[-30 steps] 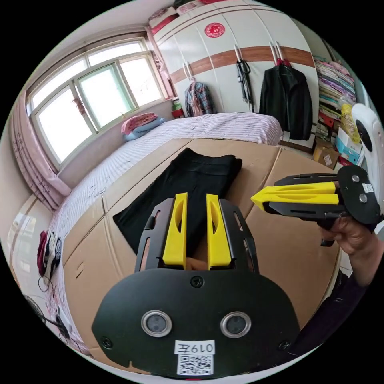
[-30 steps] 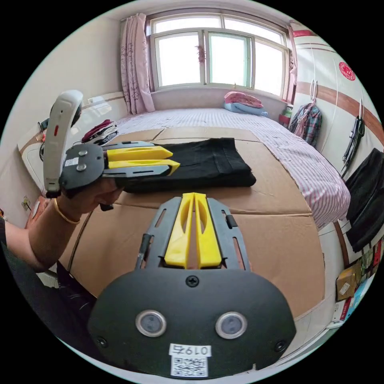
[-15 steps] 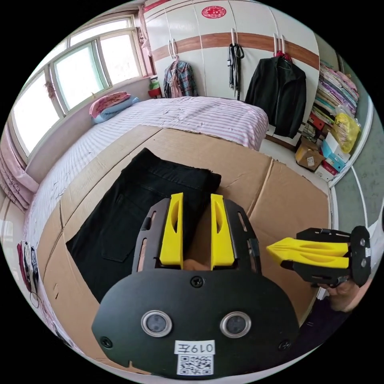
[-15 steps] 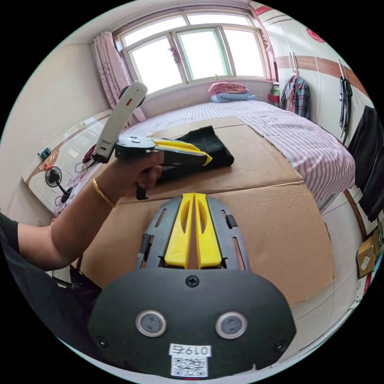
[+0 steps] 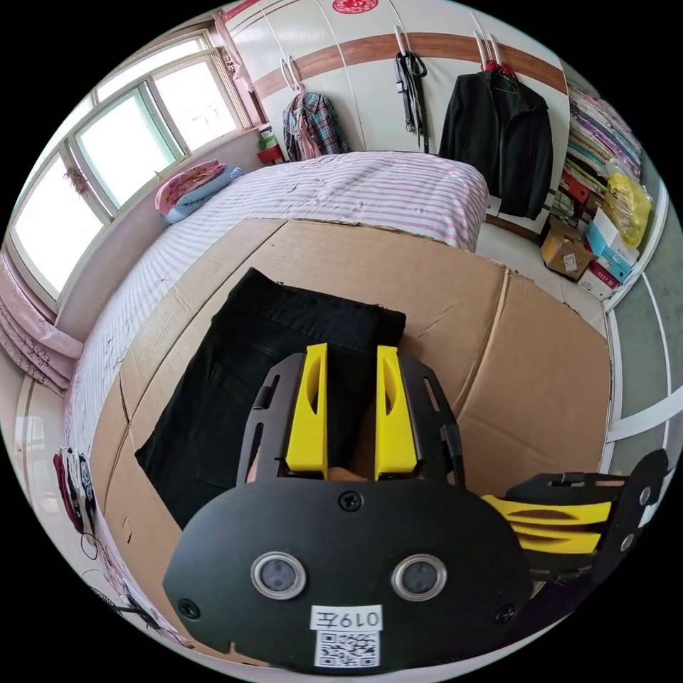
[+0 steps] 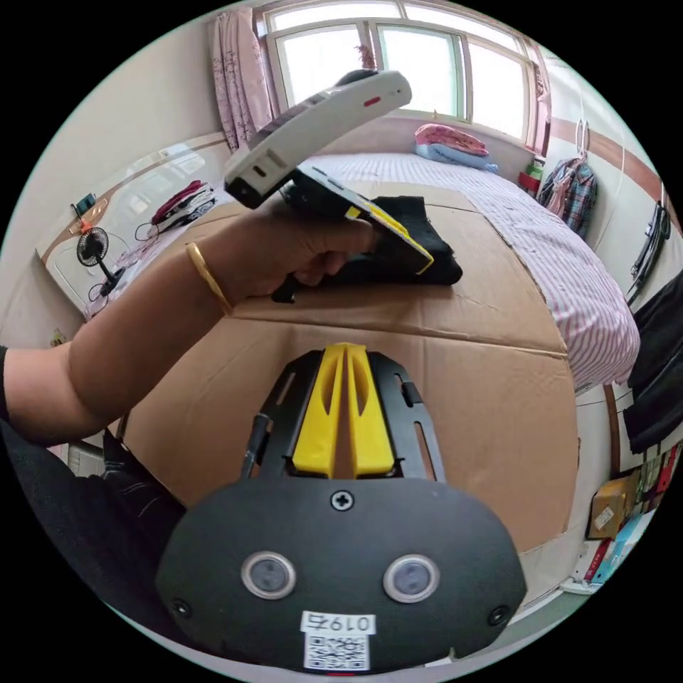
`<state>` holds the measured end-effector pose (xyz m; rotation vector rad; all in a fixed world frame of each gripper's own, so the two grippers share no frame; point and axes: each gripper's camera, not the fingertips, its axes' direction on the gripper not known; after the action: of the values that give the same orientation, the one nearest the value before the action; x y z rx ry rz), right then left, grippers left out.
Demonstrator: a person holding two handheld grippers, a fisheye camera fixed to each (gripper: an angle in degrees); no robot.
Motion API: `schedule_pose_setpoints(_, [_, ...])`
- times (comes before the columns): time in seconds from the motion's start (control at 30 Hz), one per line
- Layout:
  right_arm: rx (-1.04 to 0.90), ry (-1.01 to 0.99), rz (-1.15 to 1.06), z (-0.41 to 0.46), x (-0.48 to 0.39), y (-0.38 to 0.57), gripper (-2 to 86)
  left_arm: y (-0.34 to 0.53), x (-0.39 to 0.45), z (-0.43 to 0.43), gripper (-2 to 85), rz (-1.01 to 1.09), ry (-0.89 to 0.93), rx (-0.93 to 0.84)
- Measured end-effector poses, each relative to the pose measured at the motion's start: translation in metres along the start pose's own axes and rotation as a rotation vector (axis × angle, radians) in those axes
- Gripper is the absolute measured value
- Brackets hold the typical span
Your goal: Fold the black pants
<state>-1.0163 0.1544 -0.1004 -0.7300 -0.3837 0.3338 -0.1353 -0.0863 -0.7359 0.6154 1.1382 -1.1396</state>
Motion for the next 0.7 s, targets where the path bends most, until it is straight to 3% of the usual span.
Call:
schedule_pose_setpoints(0.1, [0.044, 0.069, -0.043, 0.002, -0.019, 0.002, -0.9, 0.021, -0.035, -0.022, 5.6, -0.094, 0.115, 0.041])
schedule_pose_setpoints(0.37, [0.023, 0.013, -0.014, 0.018, -0.02, -0.004, -1.0, 0.092, -0.105, -0.118, 1.9, -0.126, 0.107, 0.198])
schedule_pose_setpoints(0.6, [0.018, -0.038, -0.006, 0.028, -0.018, -0.005, -0.9, 0.264, -0.229, -0.271, 1.4, -0.37, 0.191, 0.54])
schedule_pose_setpoints(0.7, [0.016, 0.012, -0.033, 0.032, -0.027, -0.006, -0.9, 0.363, -0.269, -0.332, 1.5, -0.513, 0.124, 0.676])
